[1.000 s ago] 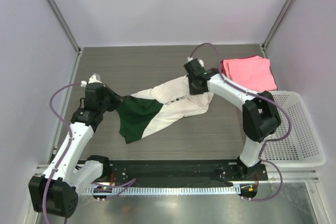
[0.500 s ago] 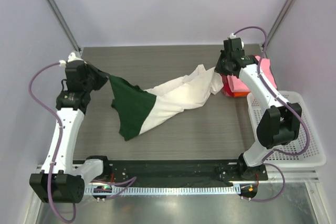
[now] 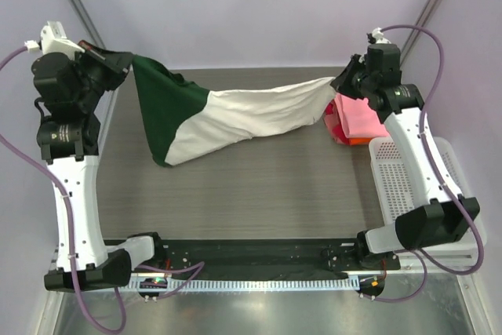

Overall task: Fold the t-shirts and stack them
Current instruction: Flatten the tshirt out

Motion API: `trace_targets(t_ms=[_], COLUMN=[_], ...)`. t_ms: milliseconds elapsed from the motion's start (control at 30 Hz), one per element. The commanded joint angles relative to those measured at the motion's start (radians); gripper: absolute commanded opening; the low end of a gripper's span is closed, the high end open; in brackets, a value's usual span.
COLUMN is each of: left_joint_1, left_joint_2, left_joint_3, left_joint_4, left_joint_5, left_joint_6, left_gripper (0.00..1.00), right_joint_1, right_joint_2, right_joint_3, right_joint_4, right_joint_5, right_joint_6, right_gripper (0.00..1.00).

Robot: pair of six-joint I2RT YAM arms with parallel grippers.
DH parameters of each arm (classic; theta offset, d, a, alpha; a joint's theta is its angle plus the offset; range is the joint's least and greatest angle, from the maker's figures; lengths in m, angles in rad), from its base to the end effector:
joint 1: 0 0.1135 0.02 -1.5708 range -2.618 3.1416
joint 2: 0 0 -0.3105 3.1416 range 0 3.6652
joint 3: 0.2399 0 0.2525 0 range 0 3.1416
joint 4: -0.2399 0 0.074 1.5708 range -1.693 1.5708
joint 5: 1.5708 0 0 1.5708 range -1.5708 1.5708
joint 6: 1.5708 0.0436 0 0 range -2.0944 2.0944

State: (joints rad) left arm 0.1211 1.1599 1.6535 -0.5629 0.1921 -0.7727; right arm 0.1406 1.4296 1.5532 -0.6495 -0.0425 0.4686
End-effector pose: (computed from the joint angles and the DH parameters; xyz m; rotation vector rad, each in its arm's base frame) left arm 0.1996 0.0159 0.5591 -0.5874 1.5736 -0.6523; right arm 0.3106 0.0458 0.4517 0.3210 2.0985 0.4096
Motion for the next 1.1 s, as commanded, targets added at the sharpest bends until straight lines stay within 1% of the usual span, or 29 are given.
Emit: trace_targets(t_ms=[0, 133, 200, 300, 333, 400, 467, 500, 567, 667, 700, 767, 833, 900, 933, 967, 1000, 1033, 1067], left_joint_1=[0.009, 0.008, 0.009, 0.006, 0.008, 0.009, 0.009, 0.009, 0.008, 0.009, 0.009, 0.009, 0.008, 0.009, 0.009, 0.009, 0.009, 0.009, 0.009], left_joint_2=[-0.038, -0.083, -0.120, -0.193, -0.218, -0.268, -0.267, -0.243, -0.212, -0.142, -0.078, -0.005, 0.097, 0.164, 0.229, 0.262, 0.291, 0.326, 0.378], left_joint_3=[0.106, 0.209, 0.265, 0.295, 0.296, 0.308, 0.362, 0.415, 0.436, 0.405, 0.405, 0.431, 0.428, 0.391, 0.387, 0.400, 0.426, 0.458, 0.547], left_joint_4=[0.107, 0.116, 0.121, 0.176, 0.226, 0.277, 0.282, 0.272, 0.267, 0.299, 0.308, 0.311, 0.345, 0.397, 0.406, 0.412, 0.414, 0.408, 0.396], left_joint_5=[0.105, 0.110, 0.112, 0.122, 0.136, 0.132, 0.127, 0.125, 0.119, 0.084, 0.078, 0.084, 0.092, 0.098, 0.098, 0.099, 0.104, 0.109, 0.113], left_joint_6=[0.027, 0.053, 0.065, 0.069, 0.069, 0.062, 0.064, 0.062, 0.056, 0.038, 0.032, 0.013, -0.011, -0.048, -0.056, -0.063, -0.071, -0.073, -0.076], left_gripper=[0.00, 0.00, 0.00, 0.00, 0.00, 0.00, 0.00, 0.00, 0.00, 0.00, 0.00, 0.00, 0.00, 0.00, 0.00, 0.00, 0.00, 0.00, 0.00], right_joint_1=[0.004, 0.002, 0.004, 0.005, 0.004, 0.004, 0.002, 0.002, 0.004, 0.004, 0.004, 0.004, 0.004, 0.002, 0.004, 0.004, 0.004, 0.002, 0.002], right_joint_2=[-0.124, -0.276, -0.317, -0.397, -0.412, -0.455, -0.475, -0.477, -0.471, -0.428, -0.388, -0.338, -0.252, -0.192, -0.120, -0.088, -0.046, 0.016, 0.053], right_joint_3=[0.070, 0.080, 0.088, 0.099, 0.100, 0.113, 0.130, 0.148, 0.162, 0.171, 0.180, 0.189, 0.192, 0.192, 0.197, 0.212, 0.263, 0.295, 0.371], right_joint_4=[0.031, 0.031, 0.030, 0.031, 0.033, 0.033, 0.033, 0.033, 0.033, 0.043, 0.047, 0.066, 0.083, 0.128, 0.143, 0.158, 0.160, 0.159, 0.159], right_joint_5=[-0.079, -0.080, -0.098, -0.138, -0.142, -0.142, -0.139, -0.137, -0.125, -0.106, -0.094, -0.088, -0.086, -0.105, -0.129, -0.137, -0.146, -0.173, -0.184], right_joint_6=[-0.031, -0.022, -0.016, -0.010, -0.013, -0.016, -0.016, -0.015, -0.010, -0.002, 0.002, 0.011, 0.024, 0.047, 0.054, 0.061, 0.074, 0.079, 0.085], right_gripper=[0.01, 0.01, 0.01, 0.01, 0.01, 0.01, 0.01, 0.01, 0.01, 0.01, 0.01, 0.01, 0.01, 0.01, 0.01, 0.01, 0.01, 0.01, 0.01])
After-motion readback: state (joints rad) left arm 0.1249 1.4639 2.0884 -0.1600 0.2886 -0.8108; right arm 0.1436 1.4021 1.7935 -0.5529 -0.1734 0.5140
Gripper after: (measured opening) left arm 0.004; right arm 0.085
